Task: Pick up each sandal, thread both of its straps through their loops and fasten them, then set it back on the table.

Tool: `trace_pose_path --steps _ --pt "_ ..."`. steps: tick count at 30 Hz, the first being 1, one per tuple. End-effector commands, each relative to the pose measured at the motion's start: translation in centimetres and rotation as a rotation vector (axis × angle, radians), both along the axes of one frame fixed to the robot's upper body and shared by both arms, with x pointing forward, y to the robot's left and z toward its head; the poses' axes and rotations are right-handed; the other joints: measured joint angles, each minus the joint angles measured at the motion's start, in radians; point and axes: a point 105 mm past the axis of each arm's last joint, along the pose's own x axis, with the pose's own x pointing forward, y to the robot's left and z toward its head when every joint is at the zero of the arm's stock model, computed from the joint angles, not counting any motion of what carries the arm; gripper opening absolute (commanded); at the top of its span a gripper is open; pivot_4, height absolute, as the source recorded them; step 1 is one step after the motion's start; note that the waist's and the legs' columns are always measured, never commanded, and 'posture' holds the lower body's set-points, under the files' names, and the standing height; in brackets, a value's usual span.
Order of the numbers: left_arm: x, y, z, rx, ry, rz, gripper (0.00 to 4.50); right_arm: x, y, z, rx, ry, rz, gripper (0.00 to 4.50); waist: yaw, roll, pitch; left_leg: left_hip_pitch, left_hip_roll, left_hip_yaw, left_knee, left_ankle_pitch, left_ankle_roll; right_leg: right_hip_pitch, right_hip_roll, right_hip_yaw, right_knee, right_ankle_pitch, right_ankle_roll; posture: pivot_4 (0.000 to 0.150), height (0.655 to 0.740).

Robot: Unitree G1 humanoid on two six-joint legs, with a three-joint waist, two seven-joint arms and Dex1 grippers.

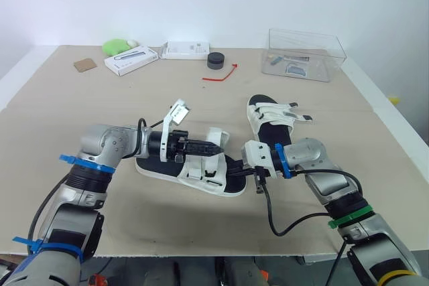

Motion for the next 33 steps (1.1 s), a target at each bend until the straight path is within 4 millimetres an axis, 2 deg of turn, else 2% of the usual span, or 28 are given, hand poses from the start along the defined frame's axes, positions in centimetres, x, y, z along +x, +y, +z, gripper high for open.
trace_pose_path --steps 1,8,11,19,24,30,33 --pt "0.3 -0.4 1.5 -0.029 -0.041 -0.017 0.03 0.3 -1.3 -1.2 -0.061 0.025 -0.062 0.0 0.0 0.0 0.0 0.0 0.0 0.0 0.0 0.0 0.0 0.0 0.0 0.0 0.0 0.0 0.0 0.15 0.74" --pt "-1.1 -0.6 1.4 -0.022 -0.019 -0.09 0.03 0.4 -1.1 -1.1 -0.055 0.023 -0.064 0.0 0.0 0.0 0.0 0.0 0.0 0.0 0.0 0.0 0.0 0.0 0.0 0.0 0.0 0.0 0.0 0.15 0.74" --pt "-1.5 -0.2 0.4 0.017 -0.006 -0.096 0.03 0.4 -1.1 -1.1 -0.055 0.022 -0.065 0.0 -0.001 0.0 0.0 0.0 0.0 0.0 0.0 0.0 0.0 0.0 0.0 0.0 0.0 0.0 0.0 0.15 0.74" --pt "-0.9 0.5 -1.3 0.058 0.034 -0.055 0.03 0.5 -0.9 -1.1 -0.055 0.023 -0.064 0.0 -0.001 0.0 0.0 0.0 0.0 0.0 0.0 0.0 0.0 0.0 0.0 0.0 0.0 0.0 0.0 0.15 0.74" --pt "-0.5 0.4 -0.8 0.035 0.02 -0.047 0.03 0.6 -1.0 -1.1 -0.056 0.023 -0.065 0.0 -0.001 0.0 0.0 0.0 0.0 0.0 0.0 0.0 0.0 0.0 0.0 0.0 0.0 0.0 0.0 0.15 0.74" --pt "0.0 0.1 1.4 -0.041 -0.007 -0.052 0.03 0.5 -1.0 -1.2 -0.058 0.024 -0.064 0.0 -0.001 0.0 0.0 0.0 0.0 0.0 0.0 0.0 0.0 0.0 0.0 0.0 0.0 0.0 0.0 0.15 0.74" --pt "0.2 0.1 1.5 -0.041 -0.012 -0.048 0.03 0.5 -0.9 -1.2 -0.057 0.025 -0.063 0.0 -0.001 0.0 0.0 0.0 0.0 0.0 0.0 0.0 0.0 0.0 0.0 0.0 0.0 0.0 0.001 0.15 0.74"
